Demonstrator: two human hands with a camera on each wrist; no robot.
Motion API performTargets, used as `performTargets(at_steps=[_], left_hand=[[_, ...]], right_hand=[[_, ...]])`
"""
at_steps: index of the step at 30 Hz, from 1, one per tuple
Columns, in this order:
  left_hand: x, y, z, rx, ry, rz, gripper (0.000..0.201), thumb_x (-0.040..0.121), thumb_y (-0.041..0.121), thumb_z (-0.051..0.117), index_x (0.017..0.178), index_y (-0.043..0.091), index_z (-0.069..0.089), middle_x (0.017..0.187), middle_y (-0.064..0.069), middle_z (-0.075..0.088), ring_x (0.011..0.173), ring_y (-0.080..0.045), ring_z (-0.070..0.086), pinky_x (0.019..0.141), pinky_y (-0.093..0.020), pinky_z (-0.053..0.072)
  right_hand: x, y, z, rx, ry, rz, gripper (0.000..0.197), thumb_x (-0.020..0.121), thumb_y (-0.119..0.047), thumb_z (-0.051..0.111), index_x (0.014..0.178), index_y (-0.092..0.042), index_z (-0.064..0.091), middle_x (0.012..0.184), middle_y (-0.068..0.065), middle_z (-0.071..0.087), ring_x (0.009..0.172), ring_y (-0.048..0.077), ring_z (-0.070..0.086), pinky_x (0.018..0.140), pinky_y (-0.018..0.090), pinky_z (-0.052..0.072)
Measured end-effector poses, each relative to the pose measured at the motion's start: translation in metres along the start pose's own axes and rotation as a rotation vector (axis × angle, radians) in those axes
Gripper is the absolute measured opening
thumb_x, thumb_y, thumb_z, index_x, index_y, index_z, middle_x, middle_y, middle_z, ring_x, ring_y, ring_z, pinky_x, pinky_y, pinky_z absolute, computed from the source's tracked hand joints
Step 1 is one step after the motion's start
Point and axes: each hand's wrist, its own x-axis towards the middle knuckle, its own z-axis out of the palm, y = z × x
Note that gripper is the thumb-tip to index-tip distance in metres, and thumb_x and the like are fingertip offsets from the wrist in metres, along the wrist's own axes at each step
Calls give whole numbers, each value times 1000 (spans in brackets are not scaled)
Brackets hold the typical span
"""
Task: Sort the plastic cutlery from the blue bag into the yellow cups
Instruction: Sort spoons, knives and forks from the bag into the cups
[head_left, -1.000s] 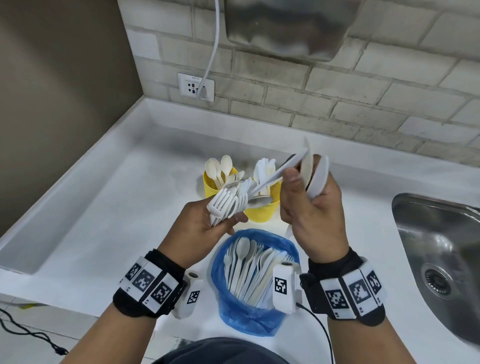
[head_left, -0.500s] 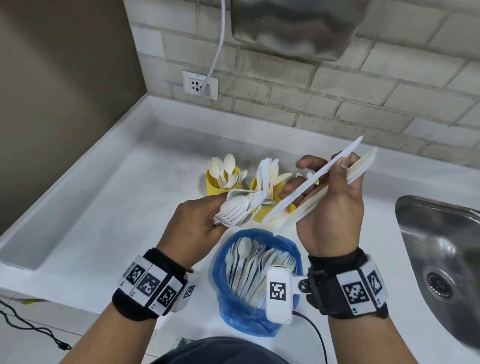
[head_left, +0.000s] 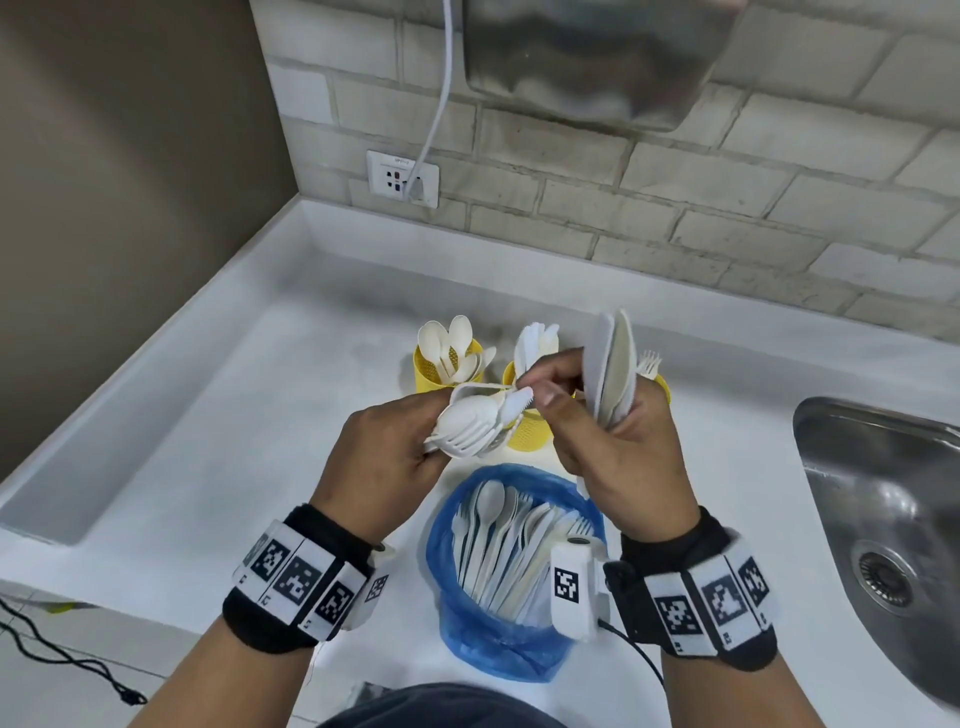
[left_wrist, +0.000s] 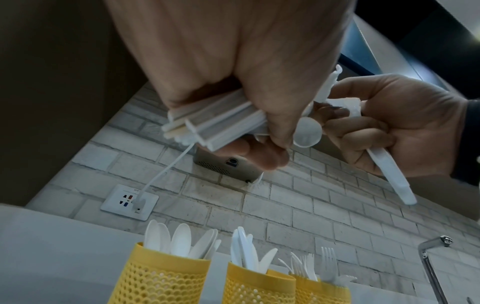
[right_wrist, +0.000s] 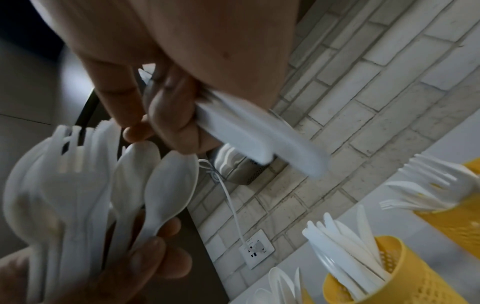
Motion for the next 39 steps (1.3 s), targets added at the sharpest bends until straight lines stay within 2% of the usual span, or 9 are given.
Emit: performTargets(at_steps=[4, 10, 14, 19, 26, 29, 32, 36, 39], left_hand=[[-1, -1, -3, 52, 15, 10, 36, 77, 4, 65, 107, 23, 70, 82, 4, 72, 78, -18, 53, 68, -2, 29], [-3, -2, -4, 76, -19, 35, 33, 81, 17, 56, 109, 22, 71, 87, 5, 73, 73, -15, 58, 65, -17, 42], [-4, -2, -4, 6, -37, 37, 32, 85, 22, 52, 111, 23, 71, 90, 7, 74, 74, -14, 60, 66, -19, 46], [-4, -5, -2, -19, -45, 35, 30, 83, 12, 65, 110, 23, 70, 90, 7, 73, 73, -12, 59, 68, -12, 43], [-2, 0, -3, -63, -85, -15, 23, 81, 21, 68, 103, 29, 68, 82, 6, 74, 68, -16, 65, 62, -29, 54], [-3, -4, -1, -76, -171, -115, 25, 81, 25, 64, 103, 23, 75, 85, 7, 77, 72, -17, 70, 66, -40, 56], [-5, -3, 1, -92, -227, -146, 22, 89, 33, 66, 109, 28, 73, 86, 15, 76, 72, -7, 69, 70, -36, 57], [-5, 7, 0, -149, -235, -181, 14, 92, 40, 71, 103, 32, 76, 63, 31, 63, 67, 5, 68, 67, -9, 46], [-5, 10, -2, -177, -246, -230, 19, 92, 44, 68, 101, 30, 76, 61, 21, 68, 67, 3, 68, 67, -8, 44]], right_hand=[[-5, 0, -3, -12, -61, 3, 22, 91, 7, 64, 95, -12, 73, 66, -6, 56, 54, 10, 44, 58, 18, 39], [-5, 5, -14, -10, -144, -19, 14, 88, 0, 74, 92, -14, 76, 83, 11, 64, 67, 28, 47, 65, 32, 43], [-6, 6, -21, -5, -245, -11, 5, 86, -6, 73, 90, -5, 70, 86, -10, 64, 70, 14, 50, 69, 25, 44], [-7, 4, -21, 75, -213, -26, 4, 89, -5, 68, 90, -8, 66, 86, -12, 65, 70, 2, 59, 68, 12, 46], [-5, -4, -12, 238, -133, -38, 9, 99, -4, 52, 99, -13, 55, 103, 27, 65, 42, 2, 44, 44, 16, 38], [-7, -10, -5, 246, -153, -75, 14, 94, 5, 49, 105, -1, 45, 108, 37, 61, 58, -9, 60, 56, 7, 47], [-7, -13, -5, 151, -137, -46, 14, 91, 5, 56, 105, 3, 55, 106, 33, 66, 58, -9, 61, 58, 5, 46], [-3, -14, -2, 153, -20, -72, 6, 96, 2, 52, 100, 0, 56, 101, 34, 66, 59, -11, 59, 58, 6, 45], [0, -13, -1, 231, 93, -70, 6, 105, -6, 41, 99, -5, 42, 100, 30, 70, 38, 8, 44, 38, 21, 35]])
